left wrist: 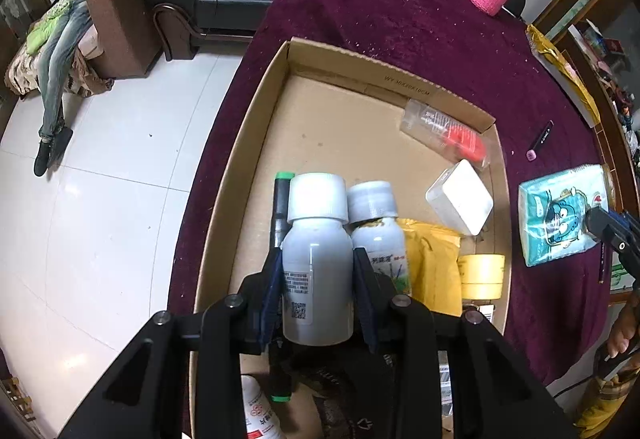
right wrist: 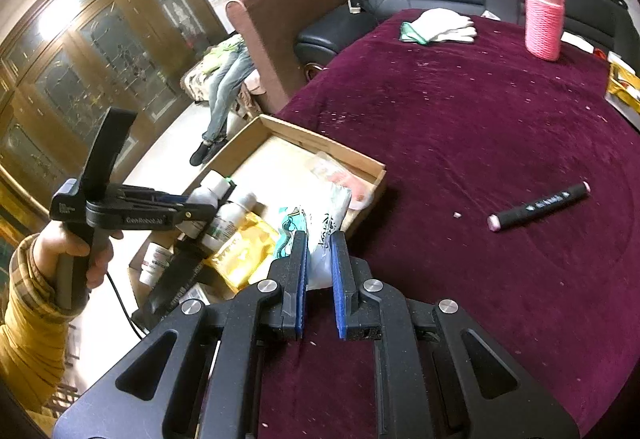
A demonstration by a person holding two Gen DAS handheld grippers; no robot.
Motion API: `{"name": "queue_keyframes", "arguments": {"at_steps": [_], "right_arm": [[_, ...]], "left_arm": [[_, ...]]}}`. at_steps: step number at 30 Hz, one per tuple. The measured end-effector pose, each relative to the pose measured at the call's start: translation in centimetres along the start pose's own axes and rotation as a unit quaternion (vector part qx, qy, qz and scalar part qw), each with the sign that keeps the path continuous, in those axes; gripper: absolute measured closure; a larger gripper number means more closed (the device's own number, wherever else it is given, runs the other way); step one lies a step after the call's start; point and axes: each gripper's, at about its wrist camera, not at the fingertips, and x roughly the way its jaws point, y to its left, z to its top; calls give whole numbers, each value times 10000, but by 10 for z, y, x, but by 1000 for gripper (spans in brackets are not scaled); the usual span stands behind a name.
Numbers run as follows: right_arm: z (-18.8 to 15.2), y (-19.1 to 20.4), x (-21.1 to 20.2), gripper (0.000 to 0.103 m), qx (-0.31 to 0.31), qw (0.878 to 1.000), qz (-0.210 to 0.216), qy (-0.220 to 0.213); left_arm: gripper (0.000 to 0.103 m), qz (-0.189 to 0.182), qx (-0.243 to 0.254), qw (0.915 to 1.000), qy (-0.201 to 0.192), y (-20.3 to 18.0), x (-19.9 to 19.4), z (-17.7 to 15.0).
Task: Organize objects
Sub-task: 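Lower the bottle into the tray with the left gripper while the right gripper drops the packet there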
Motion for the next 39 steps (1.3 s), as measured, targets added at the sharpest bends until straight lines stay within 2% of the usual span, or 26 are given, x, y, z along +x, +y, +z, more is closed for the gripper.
{"name": "queue_keyframes", "arguments": {"at_steps": [18, 22, 28, 31, 34, 37, 39], "right_arm": [[36, 30, 50, 92, -127, 9998, 6, 128], [45, 31, 65, 92, -55, 9999, 2, 156], [59, 29, 93, 92, 286, 9995, 91, 120], [68, 25, 106, 92, 566, 9983, 135, 64], [76, 19, 113, 92, 812, 9966, 143, -12], [76, 13, 118, 92, 1048, 9942, 243, 19], [72, 11, 119, 92, 1074, 9941, 144, 14]], "left_arm": [[69, 145, 261, 9995, -82, -11, 7, 5], [69, 313, 302, 9990, -42, -6, 5, -1], [69, 312, 378, 9987, -104, -14, 6, -1], [69, 498, 451, 9976, -170, -22, 10, 1], [69, 449, 359, 9981, -214, -18, 14, 4], [69, 350, 297, 9989, -91, -11, 17, 2], [69, 279, 324, 9991, -10, -8, 17, -4]]}}
